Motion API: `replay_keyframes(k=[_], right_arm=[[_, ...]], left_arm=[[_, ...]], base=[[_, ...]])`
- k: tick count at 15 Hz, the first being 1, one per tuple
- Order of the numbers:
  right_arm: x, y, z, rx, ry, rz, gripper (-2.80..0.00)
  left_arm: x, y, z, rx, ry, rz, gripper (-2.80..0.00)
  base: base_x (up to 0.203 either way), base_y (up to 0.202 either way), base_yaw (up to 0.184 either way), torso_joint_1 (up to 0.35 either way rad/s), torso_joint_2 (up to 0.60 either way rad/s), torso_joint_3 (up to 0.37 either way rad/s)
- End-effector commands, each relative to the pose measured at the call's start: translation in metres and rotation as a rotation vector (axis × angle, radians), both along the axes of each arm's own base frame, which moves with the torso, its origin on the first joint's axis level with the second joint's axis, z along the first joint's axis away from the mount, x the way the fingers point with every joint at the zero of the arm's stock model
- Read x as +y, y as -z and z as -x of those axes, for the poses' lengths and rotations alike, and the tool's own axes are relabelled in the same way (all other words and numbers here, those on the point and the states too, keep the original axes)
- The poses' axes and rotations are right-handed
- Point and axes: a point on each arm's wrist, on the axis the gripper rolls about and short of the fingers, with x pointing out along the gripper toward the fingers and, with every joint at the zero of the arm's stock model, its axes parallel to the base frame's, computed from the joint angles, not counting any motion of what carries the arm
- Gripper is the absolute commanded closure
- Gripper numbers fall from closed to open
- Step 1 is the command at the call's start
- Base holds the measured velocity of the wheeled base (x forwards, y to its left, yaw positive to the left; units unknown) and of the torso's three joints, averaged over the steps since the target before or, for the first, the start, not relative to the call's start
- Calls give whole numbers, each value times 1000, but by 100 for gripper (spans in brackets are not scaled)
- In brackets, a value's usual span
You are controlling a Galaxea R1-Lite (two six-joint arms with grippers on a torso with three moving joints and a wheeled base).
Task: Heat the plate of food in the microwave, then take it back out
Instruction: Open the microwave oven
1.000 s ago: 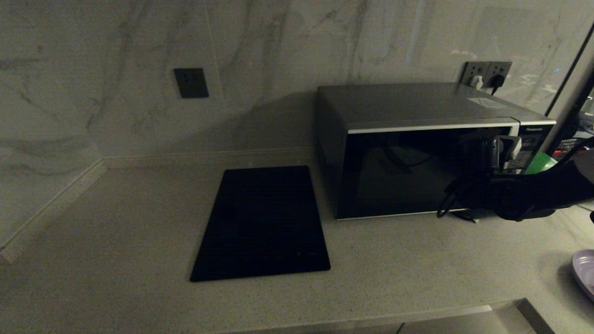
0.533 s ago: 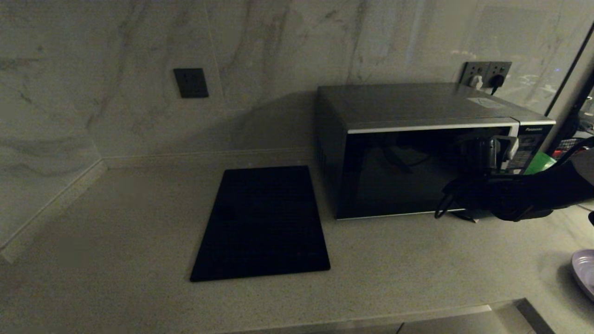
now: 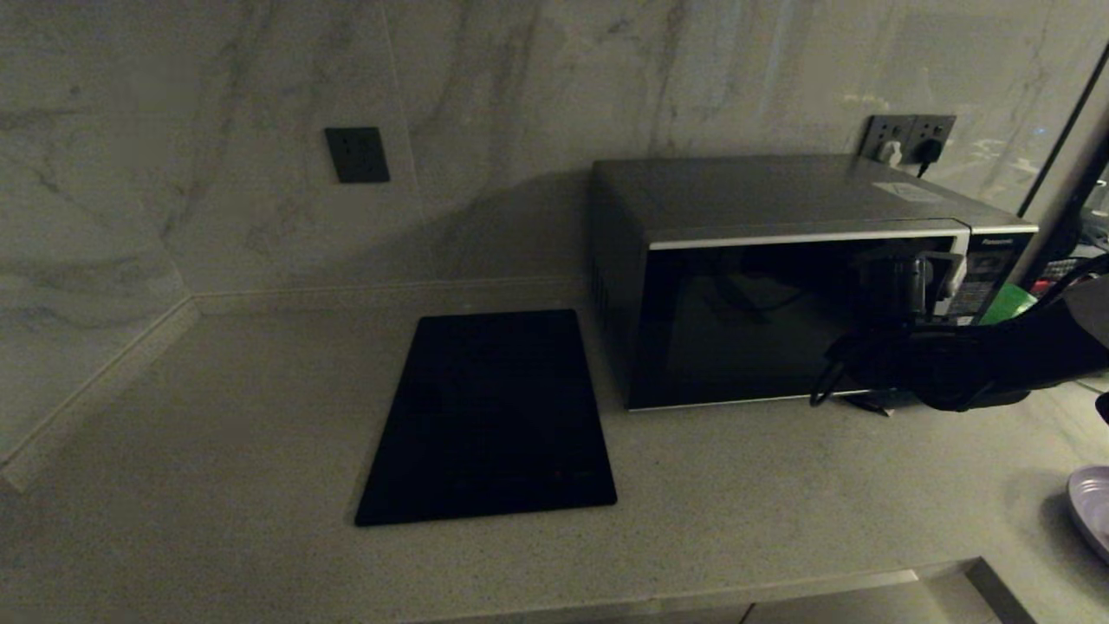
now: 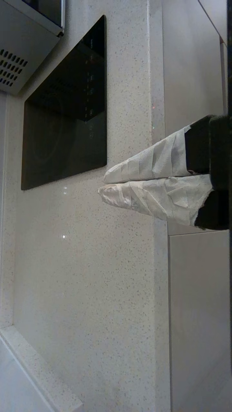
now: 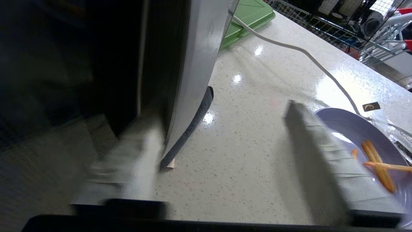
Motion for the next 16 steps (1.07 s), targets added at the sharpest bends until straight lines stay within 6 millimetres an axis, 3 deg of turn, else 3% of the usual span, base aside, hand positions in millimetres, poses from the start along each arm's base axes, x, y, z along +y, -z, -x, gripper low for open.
replay_keyframes(k=[1, 16], right_arm=[[0, 1, 0, -1, 7, 2, 0], [-2, 7, 6, 21, 34, 13, 0]], left_arm=[[0, 0, 0, 1, -1, 1, 0], [0, 0, 0, 1, -1, 1, 0]], base=[[0, 0, 0, 0, 0, 0], [0, 0, 0, 0, 0, 0]])
